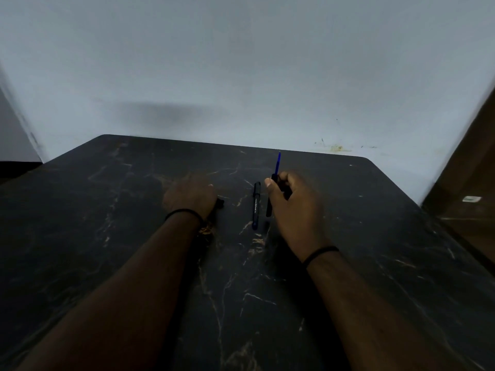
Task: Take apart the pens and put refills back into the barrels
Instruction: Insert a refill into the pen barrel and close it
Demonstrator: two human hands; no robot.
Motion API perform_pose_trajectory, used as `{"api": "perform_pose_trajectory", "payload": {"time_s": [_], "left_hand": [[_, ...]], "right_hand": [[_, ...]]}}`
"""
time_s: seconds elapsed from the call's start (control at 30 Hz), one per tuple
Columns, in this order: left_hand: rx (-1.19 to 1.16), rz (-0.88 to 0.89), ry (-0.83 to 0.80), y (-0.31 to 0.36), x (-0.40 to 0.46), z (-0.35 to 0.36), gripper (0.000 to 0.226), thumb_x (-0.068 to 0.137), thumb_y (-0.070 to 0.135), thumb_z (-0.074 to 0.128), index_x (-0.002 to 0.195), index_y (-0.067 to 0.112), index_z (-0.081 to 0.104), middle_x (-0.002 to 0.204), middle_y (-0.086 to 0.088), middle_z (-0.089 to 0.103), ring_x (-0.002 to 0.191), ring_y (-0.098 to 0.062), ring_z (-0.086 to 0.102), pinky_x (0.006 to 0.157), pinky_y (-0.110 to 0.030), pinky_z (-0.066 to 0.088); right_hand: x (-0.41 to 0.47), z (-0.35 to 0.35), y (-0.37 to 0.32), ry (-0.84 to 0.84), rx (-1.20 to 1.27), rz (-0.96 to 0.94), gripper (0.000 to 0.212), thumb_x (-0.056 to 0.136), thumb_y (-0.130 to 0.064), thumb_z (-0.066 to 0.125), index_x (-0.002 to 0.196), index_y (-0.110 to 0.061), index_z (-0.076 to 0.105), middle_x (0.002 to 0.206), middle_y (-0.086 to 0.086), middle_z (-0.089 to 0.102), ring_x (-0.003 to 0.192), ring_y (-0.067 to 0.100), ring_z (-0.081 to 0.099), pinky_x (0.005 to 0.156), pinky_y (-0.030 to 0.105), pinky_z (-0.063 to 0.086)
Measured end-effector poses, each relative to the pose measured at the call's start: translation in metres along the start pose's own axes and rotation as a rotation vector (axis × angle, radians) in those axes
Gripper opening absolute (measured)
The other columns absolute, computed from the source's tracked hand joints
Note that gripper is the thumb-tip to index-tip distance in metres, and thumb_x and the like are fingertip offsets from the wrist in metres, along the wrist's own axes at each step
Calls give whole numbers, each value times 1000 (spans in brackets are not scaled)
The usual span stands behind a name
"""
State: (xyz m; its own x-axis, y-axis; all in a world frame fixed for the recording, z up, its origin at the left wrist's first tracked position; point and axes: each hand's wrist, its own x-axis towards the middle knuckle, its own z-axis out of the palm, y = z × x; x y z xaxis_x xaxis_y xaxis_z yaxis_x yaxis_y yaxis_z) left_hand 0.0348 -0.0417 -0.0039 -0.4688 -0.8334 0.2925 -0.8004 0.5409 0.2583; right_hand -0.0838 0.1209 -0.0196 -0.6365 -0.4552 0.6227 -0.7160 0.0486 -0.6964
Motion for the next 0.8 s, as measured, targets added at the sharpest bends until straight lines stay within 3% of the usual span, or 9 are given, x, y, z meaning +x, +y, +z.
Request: {"api": "perform_pose_trajectory", "payload": {"time_s": [0.1, 0.2, 0.27, 0.33, 0.47, 0.6, 0.8], "left_hand": [[-270, -123, 120, 0, 2, 2, 42, 99, 44, 45, 103, 9, 68, 107, -16, 68, 100, -36, 64, 82, -39, 47], [-696, -116, 284, 7, 7, -1, 45, 99, 45, 48, 81, 9, 67, 76, -10, 66, 75, -27, 65, 71, -36, 50], [-943, -104, 313, 13, 8, -2, 40, 100, 39, 51, 77, 12, 69, 73, -3, 67, 67, -12, 63, 66, -27, 52], [-1107, -91, 296, 19, 6, -1, 34, 101, 32, 52, 80, 12, 70, 73, 2, 67, 51, 3, 56, 52, -11, 43], [-1436, -99, 149, 24, 2, -1, 31, 102, 23, 51, 95, -1, 68, 79, -10, 67, 33, -2, 32, 36, -14, 27], [-1508, -60, -3, 25, -3, -5, 30, 103, 24, 48, 89, 6, 68, 80, -8, 68, 40, -11, 24, 35, -17, 21], [-1441, 0, -27, 29, -11, -8, 31, 103, 23, 48, 86, 6, 68, 80, -9, 68, 39, -11, 26, 34, -19, 23]], "right_hand": [[1, 2, 1, 11, -7, -4, 15, 87, -62, 47, 88, -49, 53, 92, -30, 60, 77, -6, 59, 59, 21, 48], [2, 4, 1, 14, -36, -14, 12, 88, -64, 45, 94, -58, 54, 91, -38, 59, 80, -9, 60, 59, 20, 48], [3, 7, 4, 9, -62, -33, 18, 89, -62, 46, 101, -50, 52, 83, -26, 63, 70, 0, 62, 60, 30, 54], [5, 8, 7, -39, -66, -47, 22, 88, -59, 48, 99, -42, 57, 69, -12, 64, 60, 4, 60, 58, 37, 55], [4, 4, 5, -151, -125, -60, 34, 87, -52, 50, 89, -24, 69, 69, -7, 68, 63, 6, 62, 63, 35, 55], [3, -3, -4, -239, -145, -39, 25, 91, -39, 57, 85, -21, 74, 73, -5, 68, 69, 14, 63, 68, 34, 53], [0, -8, -12, -244, -144, -16, 20, 94, -34, 62, 96, -21, 77, 82, -4, 72, 76, 13, 64, 74, 33, 53]]}}
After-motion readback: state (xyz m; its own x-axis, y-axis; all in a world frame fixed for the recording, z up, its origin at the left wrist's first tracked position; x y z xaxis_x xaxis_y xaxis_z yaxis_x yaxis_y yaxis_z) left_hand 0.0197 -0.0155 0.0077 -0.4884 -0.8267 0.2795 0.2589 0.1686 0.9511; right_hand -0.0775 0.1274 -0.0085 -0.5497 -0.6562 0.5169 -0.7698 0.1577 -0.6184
